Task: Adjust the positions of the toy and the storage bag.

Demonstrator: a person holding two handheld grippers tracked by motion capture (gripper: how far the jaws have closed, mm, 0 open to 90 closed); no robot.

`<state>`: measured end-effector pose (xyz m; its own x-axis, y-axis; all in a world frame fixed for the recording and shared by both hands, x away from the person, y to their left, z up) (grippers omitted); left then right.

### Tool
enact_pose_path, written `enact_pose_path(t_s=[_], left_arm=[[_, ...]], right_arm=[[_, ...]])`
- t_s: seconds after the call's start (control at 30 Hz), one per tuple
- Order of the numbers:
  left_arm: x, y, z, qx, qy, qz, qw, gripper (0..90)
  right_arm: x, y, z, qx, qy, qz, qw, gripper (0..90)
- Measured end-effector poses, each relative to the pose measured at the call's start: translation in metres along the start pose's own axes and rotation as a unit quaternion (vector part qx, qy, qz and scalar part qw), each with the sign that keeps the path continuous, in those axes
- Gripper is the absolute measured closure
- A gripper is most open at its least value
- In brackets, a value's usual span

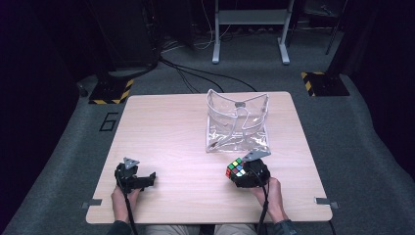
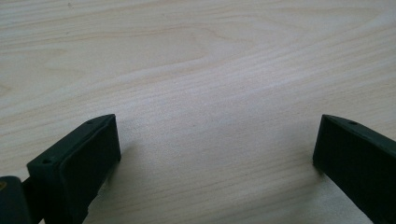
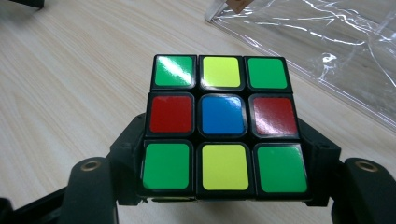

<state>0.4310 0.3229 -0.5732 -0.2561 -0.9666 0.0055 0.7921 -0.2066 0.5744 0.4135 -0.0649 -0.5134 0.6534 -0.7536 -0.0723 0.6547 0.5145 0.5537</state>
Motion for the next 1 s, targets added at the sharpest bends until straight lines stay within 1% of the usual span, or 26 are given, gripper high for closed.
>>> enact_pose_path(t_s=[0.1,0.17,0.2,0.23,0.3,0.37,0.4,0.47,0.53,0.6,0.67,0.7,0.73,0.8,0.83,0.87,0.93,1.0], left_arm=[[0.000,0.000,0.000,0.001,0.001,0.000,1.0000,0.5],[0.000,0.000,0.000,0.000,0.000,0.000,1.0000,0.5],[0.000,0.000,0.000,0.000,0.001,0.000,1.0000,0.5],[0.000,0.000,0.000,0.001,0.001,0.000,1.0000,0.5],[0.000,0.000,0.000,0.001,0.001,0.000,1.0000,0.5],[0.000,0.000,0.000,0.001,0.001,0.000,1.0000,0.5],[0.000,0.000,0.000,0.001,0.002,0.000,1.0000,0.5],[0.000,0.000,0.000,0.001,0.002,0.000,1.0000,0.5],[0.000,0.000,0.000,0.000,0.000,0.000,1.0000,0.5],[0.000,0.000,0.000,0.000,0.000,0.000,1.0000,0.5],[0.000,0.000,0.000,0.001,0.001,0.000,1.0000,0.5],[0.000,0.000,0.000,0.001,0.001,0.000,1.0000,0.5],[0.000,0.000,0.000,0.001,0.002,-0.001,1.0000,0.5],[0.000,0.000,0.000,0.000,0.000,0.000,1.0000,0.5],[0.000,0.000,0.000,0.000,0.000,0.000,1.0000,0.5],[0.000,0.000,0.000,0.000,0.000,0.000,1.0000,0.5],[0.000,0.000,0.000,0.001,0.001,0.000,1.0000,0.5],[0.000,0.000,0.000,-0.001,0.000,0.000,1.0000,0.5]], right_arm=[[-0.001,0.003,-0.004,-0.005,0.000,0.005,1.0000,33.1],[-0.002,0.007,-0.007,-0.008,0.002,-0.001,1.0000,33.1],[-0.001,0.009,-0.008,-0.005,0.000,0.003,1.0000,33.1],[-0.001,0.009,-0.008,-0.007,0.001,-0.002,1.0000,33.1],[0.000,0.010,-0.010,-0.004,0.001,0.000,1.0000,33.1],[0.001,0.011,-0.012,-0.008,-0.001,-0.001,1.0000,33.0],[0.002,0.012,-0.012,-0.009,-0.003,0.002,1.0000,33.1],[0.002,0.013,-0.012,-0.010,-0.001,-0.003,0.9999,33.1],[0.003,0.016,-0.013,-0.009,-0.003,0.001,1.0000,33.1],[0.002,0.020,-0.015,-0.007,-0.002,-0.001,1.0000,33.1],[0.002,0.021,-0.016,-0.008,-0.003,0.004,1.0000,33.1],[0.002,0.023,-0.018,-0.008,-0.002,0.002,1.0000,33.1],[0.001,0.026,-0.021,-0.008,-0.003,0.008,0.9999,33.1],[0.000,0.029,-0.024,-0.010,-0.004,0.011,0.9999,33.1],[0.000,0.030,-0.026,-0.011,-0.005,0.018,0.9998,33.1],[-0.002,0.031,-0.027,-0.015,-0.004,0.015,0.9998,33.1],[-0.004,0.034,-0.030,-0.018,-0.002,0.017,0.9997,33.1],[-0.005,0.037,-0.035,-0.015,0.000,0.015,0.9998,33.1]])
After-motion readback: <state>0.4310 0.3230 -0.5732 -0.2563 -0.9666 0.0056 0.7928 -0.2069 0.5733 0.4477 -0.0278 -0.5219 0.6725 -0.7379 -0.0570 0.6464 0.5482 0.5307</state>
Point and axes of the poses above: each handheld gripper's, and its own axes: z roughly backward along the jaws, y roughly out of its top, x roughly to its right, the point moved 6 cm from there along -z, roughly forward along the jaws, and after that the axes turned 11 degrees about -x, right-handed, at the moved point
